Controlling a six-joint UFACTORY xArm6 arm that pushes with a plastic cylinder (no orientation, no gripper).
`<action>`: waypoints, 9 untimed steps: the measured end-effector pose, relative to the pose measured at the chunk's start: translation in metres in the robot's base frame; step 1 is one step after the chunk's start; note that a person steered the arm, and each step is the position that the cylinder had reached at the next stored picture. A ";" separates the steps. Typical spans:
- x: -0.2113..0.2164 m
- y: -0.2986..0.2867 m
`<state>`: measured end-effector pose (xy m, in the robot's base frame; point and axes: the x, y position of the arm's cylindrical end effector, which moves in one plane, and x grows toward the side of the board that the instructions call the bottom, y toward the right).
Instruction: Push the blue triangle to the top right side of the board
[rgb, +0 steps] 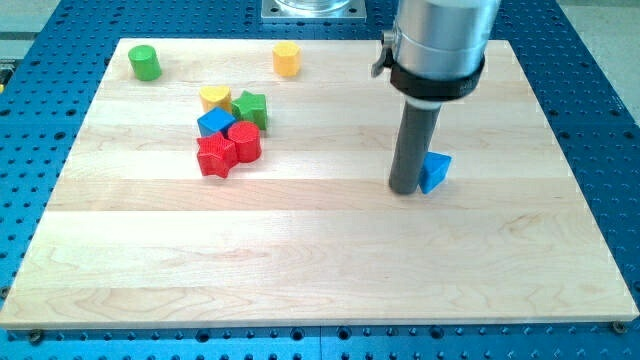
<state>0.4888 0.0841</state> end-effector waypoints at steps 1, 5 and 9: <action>0.013 0.042; -0.153 0.089; -0.168 0.125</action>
